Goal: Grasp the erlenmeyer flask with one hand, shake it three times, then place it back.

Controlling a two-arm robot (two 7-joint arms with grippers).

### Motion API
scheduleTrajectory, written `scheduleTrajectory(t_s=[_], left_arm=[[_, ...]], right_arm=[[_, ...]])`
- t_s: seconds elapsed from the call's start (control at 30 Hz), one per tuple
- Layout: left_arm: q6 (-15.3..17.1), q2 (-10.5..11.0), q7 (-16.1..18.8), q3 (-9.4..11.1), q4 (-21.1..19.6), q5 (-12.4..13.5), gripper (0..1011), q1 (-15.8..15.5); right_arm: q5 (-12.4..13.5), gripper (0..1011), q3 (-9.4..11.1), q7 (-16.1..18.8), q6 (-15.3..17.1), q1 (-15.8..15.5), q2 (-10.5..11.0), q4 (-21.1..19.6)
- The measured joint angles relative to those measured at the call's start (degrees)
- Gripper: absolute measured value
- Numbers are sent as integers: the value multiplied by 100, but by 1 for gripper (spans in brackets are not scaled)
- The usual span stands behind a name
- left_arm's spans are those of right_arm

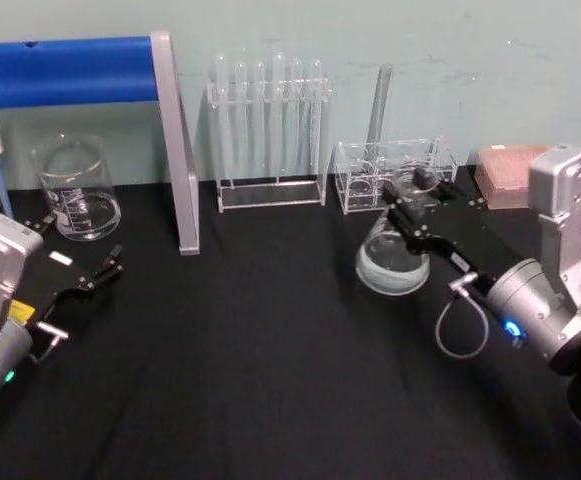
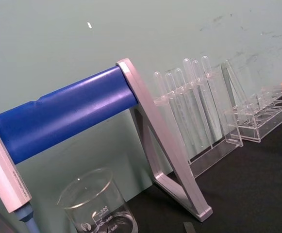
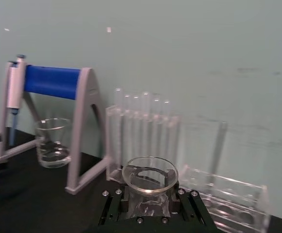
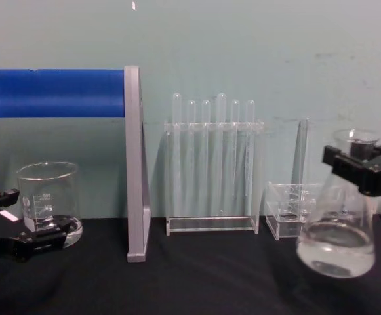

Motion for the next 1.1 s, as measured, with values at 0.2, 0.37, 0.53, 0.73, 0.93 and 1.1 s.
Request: scheduleTrajectory(t_s=[0.2, 0.37, 0.53, 0.73, 0.93, 1.1], left_arm=[[0, 0, 0, 0, 0, 0, 1001, 0], [0, 0, 0, 0, 0, 0, 1001, 0], [0, 0, 0, 0, 0, 0, 1001, 0], [0, 0, 0, 0, 0, 0, 1001, 0], [0, 0, 0, 0, 0, 0, 1001, 0], [0, 0, 0, 0, 0, 0, 1001, 0]], right_arm=[[86, 456, -182, 163, 29, -13, 3, -68], [138, 456, -321, 246, 52, -13, 20, -85], [180, 456, -421, 305, 64, -1, 50, -85], [223, 456, -508, 332, 52, 9, 103, -54], [253, 456, -546, 375, -67, 6, 133, 38], [259, 453, -575, 389, -139, -8, 150, 125]])
